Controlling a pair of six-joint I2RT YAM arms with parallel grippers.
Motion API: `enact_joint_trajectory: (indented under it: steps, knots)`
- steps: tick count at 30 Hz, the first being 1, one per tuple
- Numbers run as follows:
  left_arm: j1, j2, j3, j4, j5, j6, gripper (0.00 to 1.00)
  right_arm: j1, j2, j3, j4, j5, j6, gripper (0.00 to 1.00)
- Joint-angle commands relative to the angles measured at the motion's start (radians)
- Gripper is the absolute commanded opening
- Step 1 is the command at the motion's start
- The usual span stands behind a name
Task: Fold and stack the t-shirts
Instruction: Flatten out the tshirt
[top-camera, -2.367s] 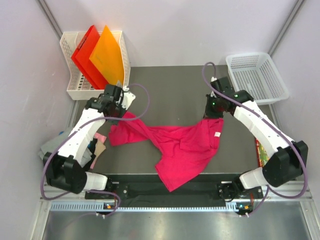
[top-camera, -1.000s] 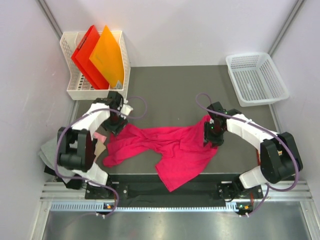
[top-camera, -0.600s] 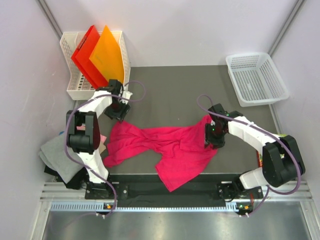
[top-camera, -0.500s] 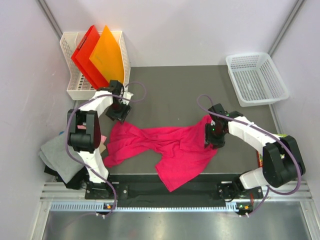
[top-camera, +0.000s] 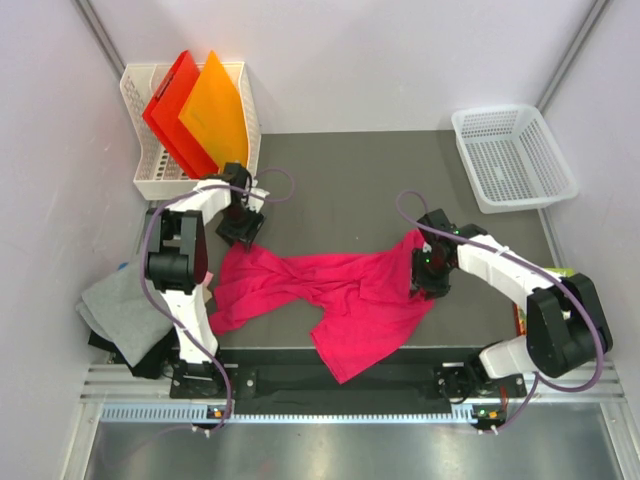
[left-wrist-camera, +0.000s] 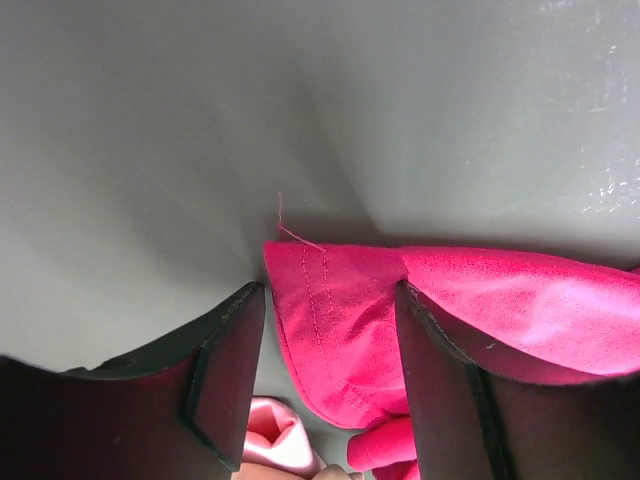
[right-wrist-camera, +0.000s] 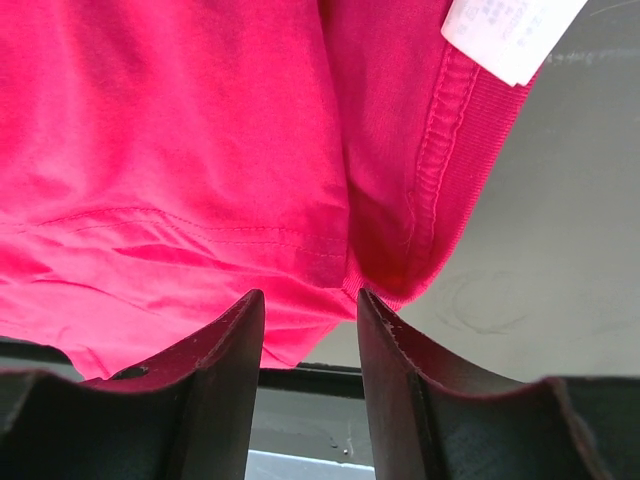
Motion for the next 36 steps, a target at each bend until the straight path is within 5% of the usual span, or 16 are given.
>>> enact_joint_trajectory:
  steps: [1, 3, 7, 9, 26, 29, 36]
  knots:
    - [0.001, 0.054, 0.041, 0.046, 0.015, -0.015, 0.59, 0.004, -0.053, 0.012, 0.003, -0.004, 0.021, 0.42]
    - [0.001, 0.062, 0.048, 0.043, 0.02, -0.016, 0.56, 0.004, -0.056, 0.007, 0.003, -0.003, 0.024, 0.42]
    - [0.001, 0.058, 0.04, 0.034, 0.04, -0.007, 0.14, 0.006, -0.052, -0.019, 0.025, -0.009, 0.032, 0.42]
    - [0.001, 0.044, 0.025, 0.034, 0.038, -0.005, 0.0, 0.006, -0.04, -0.029, 0.041, -0.013, 0.038, 0.41]
    - [0.001, -0.047, -0.066, 0.043, 0.038, 0.016, 0.0, 0.01, 0.111, 0.067, 0.078, 0.005, -0.016, 0.38]
    - [0.002, -0.053, -0.078, 0.046, 0.035, 0.018, 0.0, 0.01, 0.12, 0.096, 0.071, 0.007, -0.022, 0.32]
    - [0.002, -0.062, -0.089, 0.057, 0.023, 0.018, 0.0, 0.01, 0.117, 0.106, 0.065, 0.002, -0.016, 0.01]
